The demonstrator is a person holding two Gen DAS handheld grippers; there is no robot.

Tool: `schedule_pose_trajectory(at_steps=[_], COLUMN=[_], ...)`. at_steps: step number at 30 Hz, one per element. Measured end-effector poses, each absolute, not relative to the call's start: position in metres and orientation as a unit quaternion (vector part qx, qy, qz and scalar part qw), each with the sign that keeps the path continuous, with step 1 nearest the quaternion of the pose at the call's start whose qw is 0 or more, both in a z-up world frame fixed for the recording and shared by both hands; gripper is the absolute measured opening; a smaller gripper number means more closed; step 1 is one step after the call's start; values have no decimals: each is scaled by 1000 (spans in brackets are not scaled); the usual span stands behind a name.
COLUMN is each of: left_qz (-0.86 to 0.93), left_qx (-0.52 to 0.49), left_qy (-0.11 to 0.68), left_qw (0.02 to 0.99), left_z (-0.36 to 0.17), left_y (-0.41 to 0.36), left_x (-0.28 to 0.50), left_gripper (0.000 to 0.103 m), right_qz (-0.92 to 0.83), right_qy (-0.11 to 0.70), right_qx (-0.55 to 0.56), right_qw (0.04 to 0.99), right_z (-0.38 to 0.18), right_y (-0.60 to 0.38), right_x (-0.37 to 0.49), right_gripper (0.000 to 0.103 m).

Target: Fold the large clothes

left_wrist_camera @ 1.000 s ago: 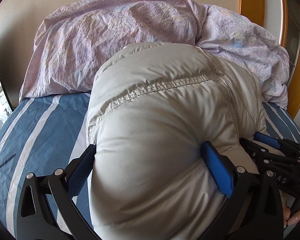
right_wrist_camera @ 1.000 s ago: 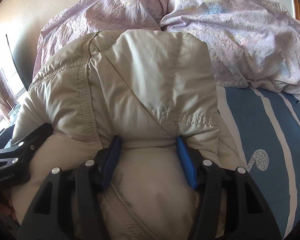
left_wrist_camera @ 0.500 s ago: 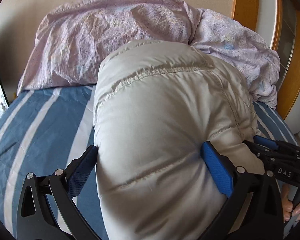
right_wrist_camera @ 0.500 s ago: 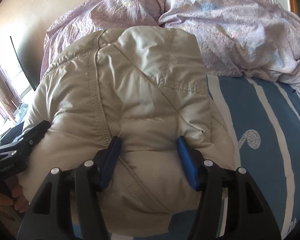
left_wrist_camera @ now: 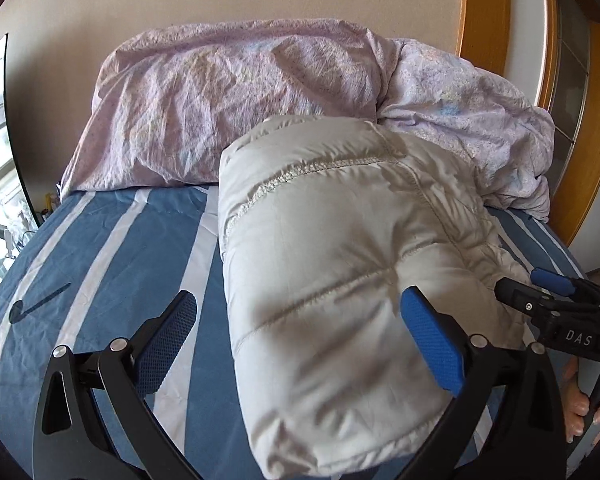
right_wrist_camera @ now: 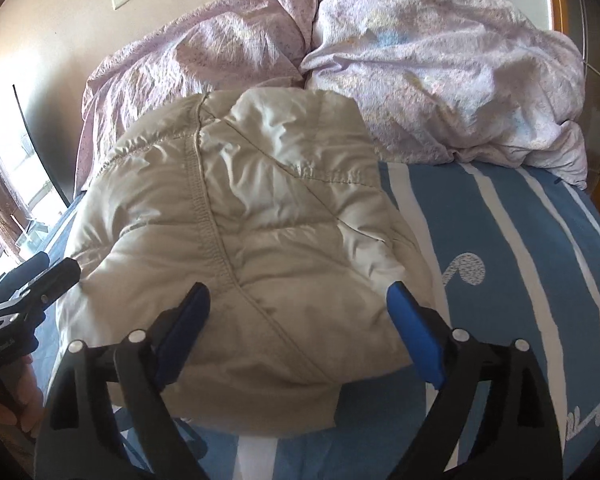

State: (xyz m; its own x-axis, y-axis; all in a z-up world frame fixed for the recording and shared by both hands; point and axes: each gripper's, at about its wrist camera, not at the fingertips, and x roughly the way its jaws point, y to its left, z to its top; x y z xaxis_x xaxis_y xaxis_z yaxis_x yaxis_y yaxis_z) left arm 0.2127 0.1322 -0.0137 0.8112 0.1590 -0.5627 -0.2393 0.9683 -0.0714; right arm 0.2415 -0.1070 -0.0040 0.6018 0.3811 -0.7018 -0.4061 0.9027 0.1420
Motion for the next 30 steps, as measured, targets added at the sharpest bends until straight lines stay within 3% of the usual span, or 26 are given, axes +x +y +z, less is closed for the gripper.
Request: schedule_pose_trajectory(at_steps=[7, 30], left_qz=[126, 140], left_qx=[-88, -50], left_qy=[282, 282], left_qw=[947, 948], left_z=[-5, -14], left_y=[133, 72], left_x=[161, 65], left_gripper=[102, 102], right_qz=[196, 179], right_qy=[347, 347], right_qx=[-59, -3], right_qw=[915, 921], right_z=[17, 23], right_y=[-115, -176], right_x=[183, 70], right_gripper=[101, 101])
